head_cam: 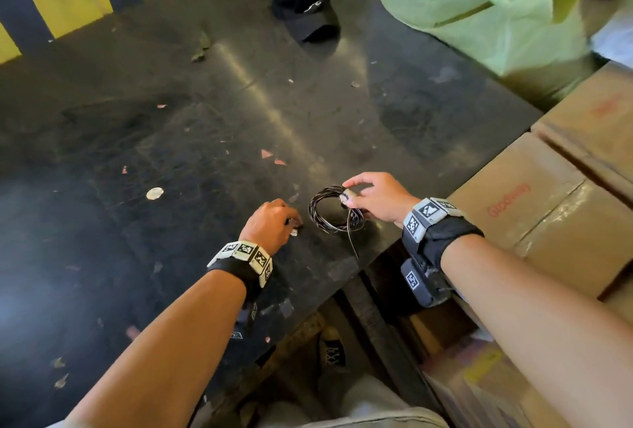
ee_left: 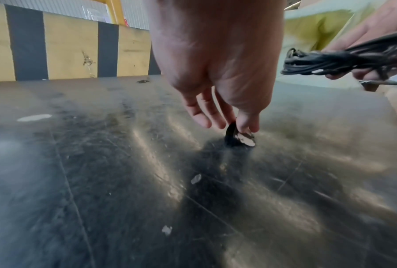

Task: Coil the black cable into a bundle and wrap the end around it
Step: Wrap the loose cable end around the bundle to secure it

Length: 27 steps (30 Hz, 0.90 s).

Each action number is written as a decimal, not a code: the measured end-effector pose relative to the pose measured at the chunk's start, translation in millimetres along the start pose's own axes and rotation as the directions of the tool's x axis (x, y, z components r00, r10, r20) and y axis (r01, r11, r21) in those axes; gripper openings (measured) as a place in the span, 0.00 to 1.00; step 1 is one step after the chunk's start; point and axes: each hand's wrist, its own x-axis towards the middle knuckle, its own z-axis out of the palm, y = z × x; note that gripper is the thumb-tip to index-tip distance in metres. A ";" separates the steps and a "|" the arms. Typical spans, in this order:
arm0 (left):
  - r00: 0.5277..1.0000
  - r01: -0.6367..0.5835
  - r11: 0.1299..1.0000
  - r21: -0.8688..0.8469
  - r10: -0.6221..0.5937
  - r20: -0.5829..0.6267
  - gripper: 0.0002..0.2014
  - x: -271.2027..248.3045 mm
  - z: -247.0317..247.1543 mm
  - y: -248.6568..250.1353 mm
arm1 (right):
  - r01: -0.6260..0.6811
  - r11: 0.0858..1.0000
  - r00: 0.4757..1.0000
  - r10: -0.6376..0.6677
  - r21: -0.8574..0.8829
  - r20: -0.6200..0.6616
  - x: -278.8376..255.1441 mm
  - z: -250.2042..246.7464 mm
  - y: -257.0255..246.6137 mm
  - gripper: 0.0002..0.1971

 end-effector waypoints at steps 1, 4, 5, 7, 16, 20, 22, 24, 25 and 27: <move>1.000 -0.001 1.000 -0.012 0.001 -0.019 0.10 0.4 0.8 0.7 | 0.004 1.000 1.000 -0.005 0.013 0.016 -1.3 -1.1 0.0 0.14; 0.999 0.030 0.998 -0.047 -0.031 -0.021 0.10 -0.6 1.4 0.9 | 0.013 1.000 0.999 -0.013 0.010 0.029 -3.0 -3.4 2.2 0.16; 0.999 0.032 0.998 -0.056 -0.032 -0.006 0.12 -1.2 1.9 -0.3 | 0.021 1.000 0.999 -0.022 0.016 0.031 -2.2 -3.6 3.3 0.16; 0.999 0.037 0.998 -0.056 -0.036 0.023 0.17 -2.3 0.0 -2.5 | 0.021 0.999 0.999 -0.022 0.031 0.035 -0.9 -2.3 4.5 0.17; 0.993 0.086 0.994 -0.060 -0.091 -0.076 0.08 -9.3 2.2 -13.8 | 0.031 0.997 0.997 -0.035 0.068 0.073 3.9 11.5 8.1 0.16; 0.953 0.187 0.944 -0.273 -0.242 -0.181 0.03 -16.9 5.5 -10.9 | -0.008 0.988 0.988 -0.016 0.156 0.153 -1.0 17.2 5.3 0.17; 0.926 0.223 0.898 -0.379 -0.317 -0.206 0.04 -20.1 5.5 -7.1 | -0.034 0.979 0.980 -0.007 0.200 0.199 -4.3 21.8 2.0 0.18; 0.890 0.250 0.842 -0.477 -0.394 -0.230 0.07 -23.3 3.0 -1.9 | -0.053 0.970 0.971 -0.006 0.237 0.238 -6.8 27.2 -1.2 0.18; 0.870 0.262 0.814 -0.518 -0.432 -0.239 0.07 -25.0 0.9 0.8 | -0.051 0.970 0.968 -0.011 0.239 0.251 -6.9 30.4 -2.2 0.17; 0.837 0.269 0.752 -0.601 -0.491 -0.241 0.08 -29.0 -3.8 5.8 | -0.050 0.967 0.965 -0.018 0.250 0.263 -7.1 36.6 -3.8 0.17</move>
